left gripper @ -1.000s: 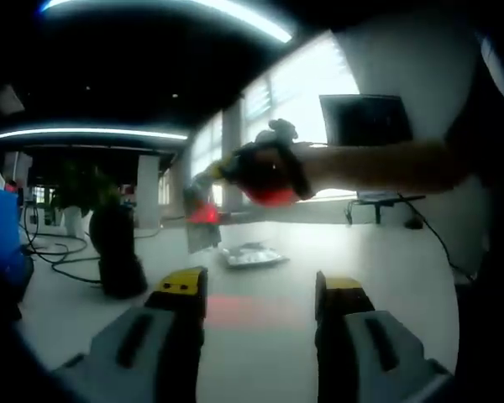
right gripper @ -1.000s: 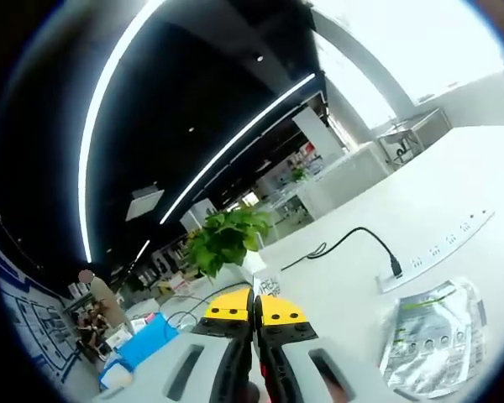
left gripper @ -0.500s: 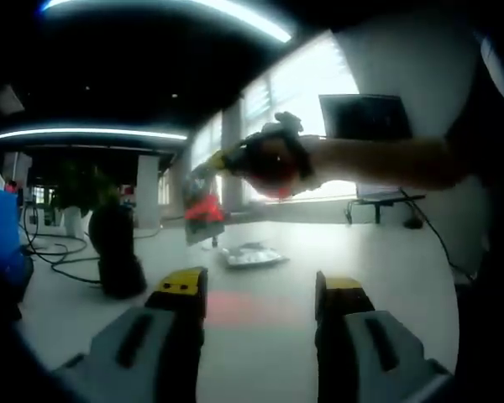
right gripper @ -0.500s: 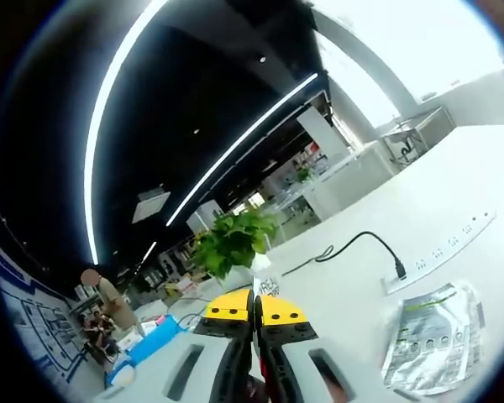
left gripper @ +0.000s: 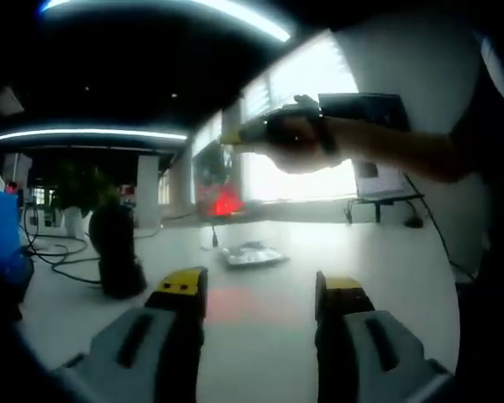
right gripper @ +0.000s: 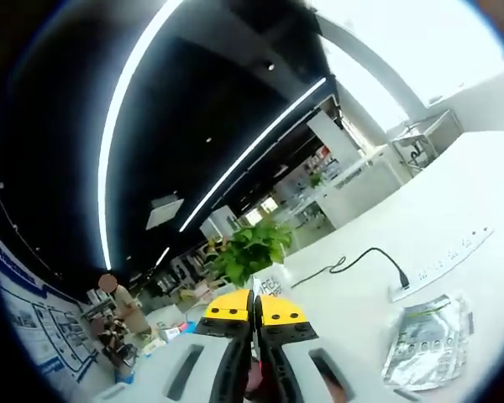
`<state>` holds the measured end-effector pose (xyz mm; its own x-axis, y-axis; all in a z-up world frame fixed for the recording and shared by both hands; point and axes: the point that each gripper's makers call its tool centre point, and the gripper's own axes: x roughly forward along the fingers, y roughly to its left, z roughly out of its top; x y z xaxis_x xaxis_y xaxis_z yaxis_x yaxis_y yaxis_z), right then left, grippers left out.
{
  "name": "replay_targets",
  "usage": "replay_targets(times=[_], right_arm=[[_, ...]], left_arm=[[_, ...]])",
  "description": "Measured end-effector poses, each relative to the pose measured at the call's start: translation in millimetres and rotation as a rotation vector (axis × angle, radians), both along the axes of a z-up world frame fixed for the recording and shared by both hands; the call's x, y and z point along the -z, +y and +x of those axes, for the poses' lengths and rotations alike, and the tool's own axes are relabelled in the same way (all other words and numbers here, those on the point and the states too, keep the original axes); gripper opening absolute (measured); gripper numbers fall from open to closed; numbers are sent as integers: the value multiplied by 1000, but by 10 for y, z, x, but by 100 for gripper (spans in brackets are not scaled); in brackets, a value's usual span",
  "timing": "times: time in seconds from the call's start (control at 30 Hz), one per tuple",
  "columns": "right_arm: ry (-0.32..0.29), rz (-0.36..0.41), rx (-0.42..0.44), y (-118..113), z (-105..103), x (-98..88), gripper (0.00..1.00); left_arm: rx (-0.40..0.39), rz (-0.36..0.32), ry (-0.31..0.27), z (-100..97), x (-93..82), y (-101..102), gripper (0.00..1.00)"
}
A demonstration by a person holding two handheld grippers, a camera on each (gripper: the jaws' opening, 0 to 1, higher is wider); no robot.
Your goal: Clip sheet goods on table flip sheet goods clip sheet goods scan sheet goods put sheet goods back to table
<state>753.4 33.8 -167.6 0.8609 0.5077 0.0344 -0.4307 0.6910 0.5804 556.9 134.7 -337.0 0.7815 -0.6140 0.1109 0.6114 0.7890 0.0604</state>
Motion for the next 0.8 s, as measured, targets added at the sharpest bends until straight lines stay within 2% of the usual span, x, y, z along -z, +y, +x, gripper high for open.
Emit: replay_targets(times=[0.07, 0.53, 0.8], right_arm=[[-9, -11, -7, -15, -88, -25, 0], [-67, -55, -73, -333, -351, -361, 0], [-111, -109, -79, -492, -455, -381, 0]], left_arm=[[-2, -3, 2, 3, -1, 5, 44], [-9, 14, 10, 24, 33, -6, 44], [-12, 25, 16, 33, 52, -7, 44]])
